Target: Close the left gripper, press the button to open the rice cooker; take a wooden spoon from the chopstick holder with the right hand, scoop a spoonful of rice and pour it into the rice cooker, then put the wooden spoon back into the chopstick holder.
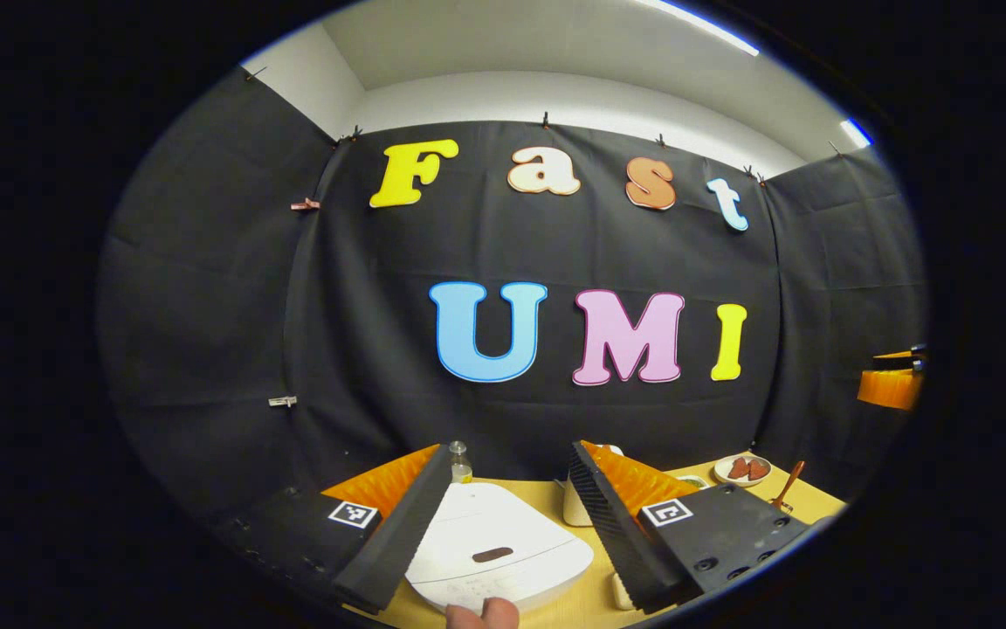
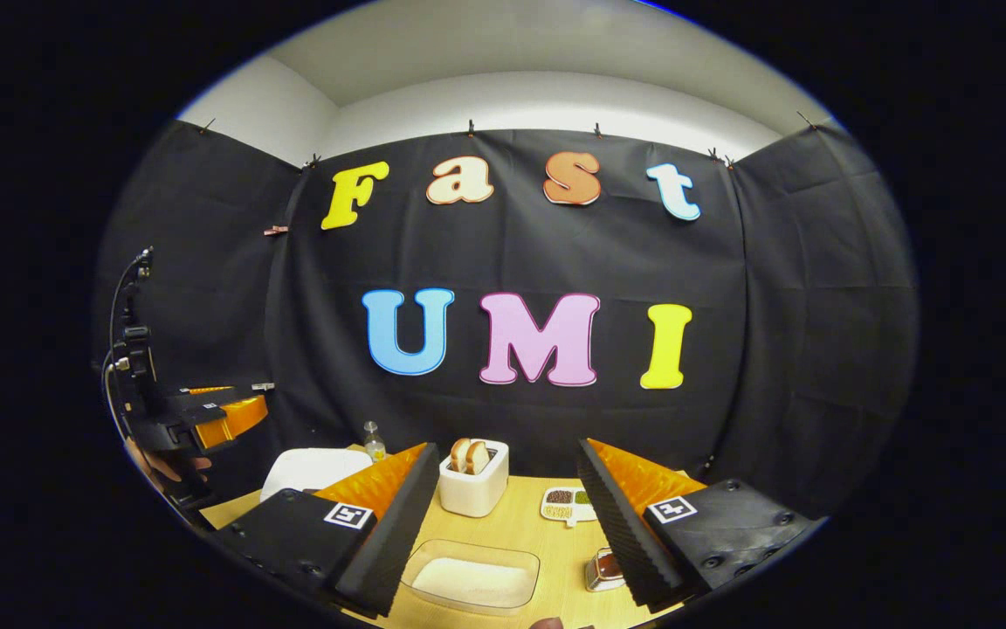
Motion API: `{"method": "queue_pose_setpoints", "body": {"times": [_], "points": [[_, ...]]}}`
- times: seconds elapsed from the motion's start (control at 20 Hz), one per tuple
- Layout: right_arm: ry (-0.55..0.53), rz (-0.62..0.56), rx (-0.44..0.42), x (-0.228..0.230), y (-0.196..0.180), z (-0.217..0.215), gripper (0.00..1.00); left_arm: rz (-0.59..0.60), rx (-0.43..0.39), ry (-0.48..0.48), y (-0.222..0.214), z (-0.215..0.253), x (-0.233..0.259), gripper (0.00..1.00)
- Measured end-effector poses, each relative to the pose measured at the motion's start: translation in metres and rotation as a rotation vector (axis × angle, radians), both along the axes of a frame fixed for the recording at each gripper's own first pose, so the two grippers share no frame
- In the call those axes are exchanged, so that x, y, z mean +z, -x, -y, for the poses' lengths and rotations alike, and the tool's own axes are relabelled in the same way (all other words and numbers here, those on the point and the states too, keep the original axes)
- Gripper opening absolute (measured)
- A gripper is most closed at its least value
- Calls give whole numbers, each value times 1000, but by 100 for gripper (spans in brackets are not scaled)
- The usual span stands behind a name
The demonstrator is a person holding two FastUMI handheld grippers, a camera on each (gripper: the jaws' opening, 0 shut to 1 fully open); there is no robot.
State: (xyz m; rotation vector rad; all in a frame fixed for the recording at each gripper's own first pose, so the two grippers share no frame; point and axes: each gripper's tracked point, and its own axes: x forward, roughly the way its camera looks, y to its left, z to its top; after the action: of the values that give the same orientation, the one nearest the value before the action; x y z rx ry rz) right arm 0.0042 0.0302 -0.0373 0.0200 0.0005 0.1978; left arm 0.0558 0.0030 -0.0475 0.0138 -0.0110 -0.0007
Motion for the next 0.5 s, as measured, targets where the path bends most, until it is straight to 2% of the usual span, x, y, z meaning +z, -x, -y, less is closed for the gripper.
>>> {"method": "queue_pose_setpoints", "body": {"times": [0.3,0.5], "points": [[54,95,-23,28,6,-1,99,26,0,12,26,-2,22,94],[50,102,-30,33,5,-4,99,22,-19,22,31,4,22,95]]}}
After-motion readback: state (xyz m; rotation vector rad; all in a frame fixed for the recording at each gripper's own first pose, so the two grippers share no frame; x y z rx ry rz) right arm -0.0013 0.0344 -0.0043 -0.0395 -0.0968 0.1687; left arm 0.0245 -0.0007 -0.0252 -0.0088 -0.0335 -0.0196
